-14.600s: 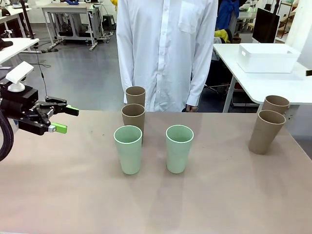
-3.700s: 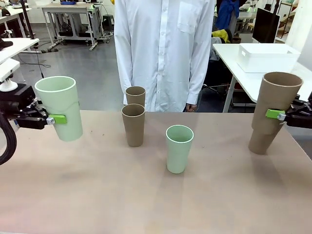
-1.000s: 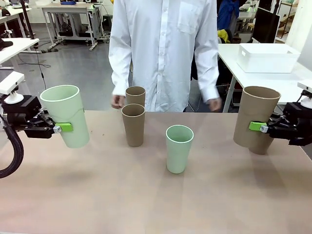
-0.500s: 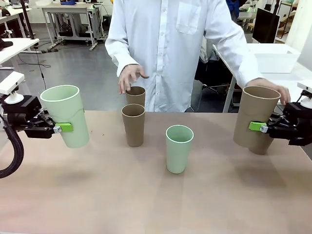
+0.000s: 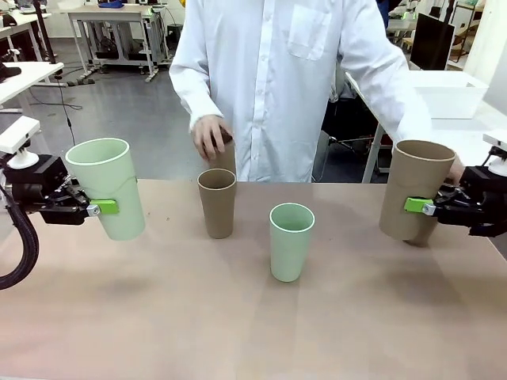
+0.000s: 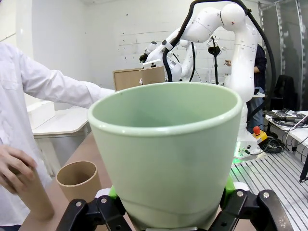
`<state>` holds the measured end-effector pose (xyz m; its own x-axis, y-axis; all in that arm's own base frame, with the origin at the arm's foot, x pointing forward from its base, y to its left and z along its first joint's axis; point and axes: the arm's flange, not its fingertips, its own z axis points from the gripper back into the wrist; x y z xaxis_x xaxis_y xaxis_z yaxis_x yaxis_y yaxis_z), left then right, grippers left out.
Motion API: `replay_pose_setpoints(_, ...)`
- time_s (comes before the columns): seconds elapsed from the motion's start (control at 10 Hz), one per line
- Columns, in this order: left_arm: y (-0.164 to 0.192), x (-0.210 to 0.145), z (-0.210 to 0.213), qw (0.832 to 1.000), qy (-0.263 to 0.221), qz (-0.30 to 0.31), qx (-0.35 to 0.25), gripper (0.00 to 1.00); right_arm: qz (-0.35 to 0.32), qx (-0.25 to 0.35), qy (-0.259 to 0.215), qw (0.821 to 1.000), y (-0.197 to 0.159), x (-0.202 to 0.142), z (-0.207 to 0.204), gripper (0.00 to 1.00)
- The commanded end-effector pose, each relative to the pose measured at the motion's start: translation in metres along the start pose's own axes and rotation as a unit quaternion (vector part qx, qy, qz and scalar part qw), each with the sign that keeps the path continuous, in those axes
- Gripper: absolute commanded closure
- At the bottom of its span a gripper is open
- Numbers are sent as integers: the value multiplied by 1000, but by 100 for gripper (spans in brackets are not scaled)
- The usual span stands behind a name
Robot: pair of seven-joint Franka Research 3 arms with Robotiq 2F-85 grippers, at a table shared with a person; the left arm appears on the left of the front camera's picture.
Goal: Stack the cups and store them in the basket.
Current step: Place the stack of Reusable plastic cups into the Pantry Basket.
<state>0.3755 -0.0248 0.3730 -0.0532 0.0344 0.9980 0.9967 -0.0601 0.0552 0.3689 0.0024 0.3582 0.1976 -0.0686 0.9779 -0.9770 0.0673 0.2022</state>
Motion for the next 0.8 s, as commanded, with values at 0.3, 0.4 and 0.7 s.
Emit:
replay_pose_setpoints(0.3, -2, 3, -1, 1000, 0, -4, 0, 15, 3, -6, -1, 1000, -2, 3, -4, 15)
replay_pose_setpoints(0.4, -2, 3, -1, 1000, 0, -4, 0, 15, 3, -6, -1, 1000, -2, 3, -4, 15)
replay_pose_setpoints(0.7, -2, 3, -1, 1000, 0, -4, 0, 15, 3, -6, -1, 1000, -2, 3, -4, 15)
